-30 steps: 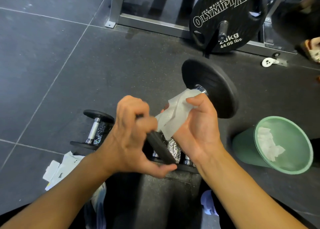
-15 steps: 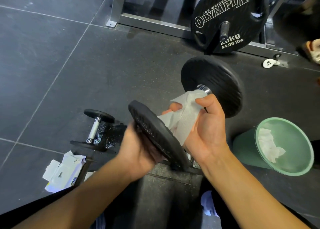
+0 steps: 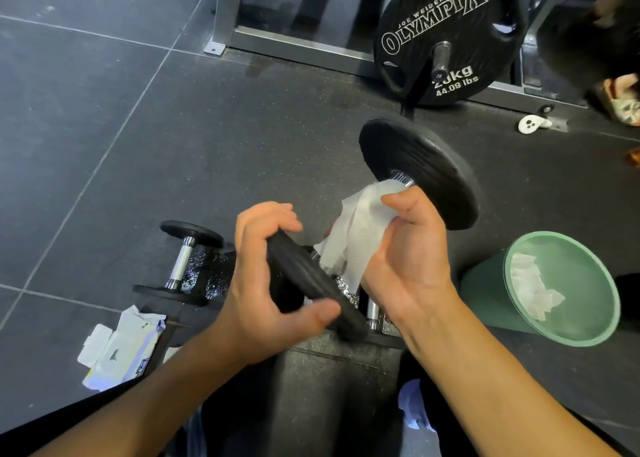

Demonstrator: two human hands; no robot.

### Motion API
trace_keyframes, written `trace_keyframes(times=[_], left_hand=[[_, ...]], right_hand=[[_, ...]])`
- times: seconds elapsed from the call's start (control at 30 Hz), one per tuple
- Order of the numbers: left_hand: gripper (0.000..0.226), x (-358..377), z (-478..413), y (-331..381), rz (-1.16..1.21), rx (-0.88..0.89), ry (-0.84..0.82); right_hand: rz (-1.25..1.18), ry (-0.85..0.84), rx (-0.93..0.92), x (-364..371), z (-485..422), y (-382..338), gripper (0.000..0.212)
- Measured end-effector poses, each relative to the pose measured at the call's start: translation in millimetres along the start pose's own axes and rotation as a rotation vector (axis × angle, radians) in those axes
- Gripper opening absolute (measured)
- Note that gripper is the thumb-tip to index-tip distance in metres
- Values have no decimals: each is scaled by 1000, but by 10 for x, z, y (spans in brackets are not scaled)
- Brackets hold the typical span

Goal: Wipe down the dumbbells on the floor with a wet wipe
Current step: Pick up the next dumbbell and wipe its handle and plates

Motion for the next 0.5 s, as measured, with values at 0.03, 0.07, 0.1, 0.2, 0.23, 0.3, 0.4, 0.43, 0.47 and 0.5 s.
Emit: trace_keyframes(times=[0.03,0.07,0.1,0.2,0.23,0.3,0.4,0.43,0.47,0.5], left_hand=[[82,6,-7,57,-41,86,-13],[84,19,-23,98,-79,155,-33],[86,29,-38,103,-108,198,-54],[79,17,-81,20,-88,128,-69],[74,20,-90,-21,-63,64,-63],[57,19,-103,-88,-4,-82,-24],[52,7,-94,-220,156,-344,57],[53,30,-101,-233,249,-438,87],[52,56,-116,-227,367,-549,146],[49,79,-122,-213,475,-684,222]], right_hand=[[-8,10,-4,-6,-6,-2,24],[-30,12,-5,-5,-2,-2,18],[-47,9,3,-14,-3,7,15],[-35,37,61,-69,-23,89,20],[-23,48,72,-99,-38,113,27],[-12,60,89,-128,-63,147,43],[-31,76,124,-119,-48,170,46],[-34,75,123,-100,-30,158,35],[-38,78,114,-82,-8,135,23],[-45,86,111,-62,16,111,16]])
Point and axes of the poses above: each hand's wrist, its own z-axis away from the middle knuckle, its own x-axis out of the palm, y = z × x, the point moved 7 cm from there along -z, towards the middle knuckle, and after that the axes turned 14 degrees about y, right-handed, at the moved point
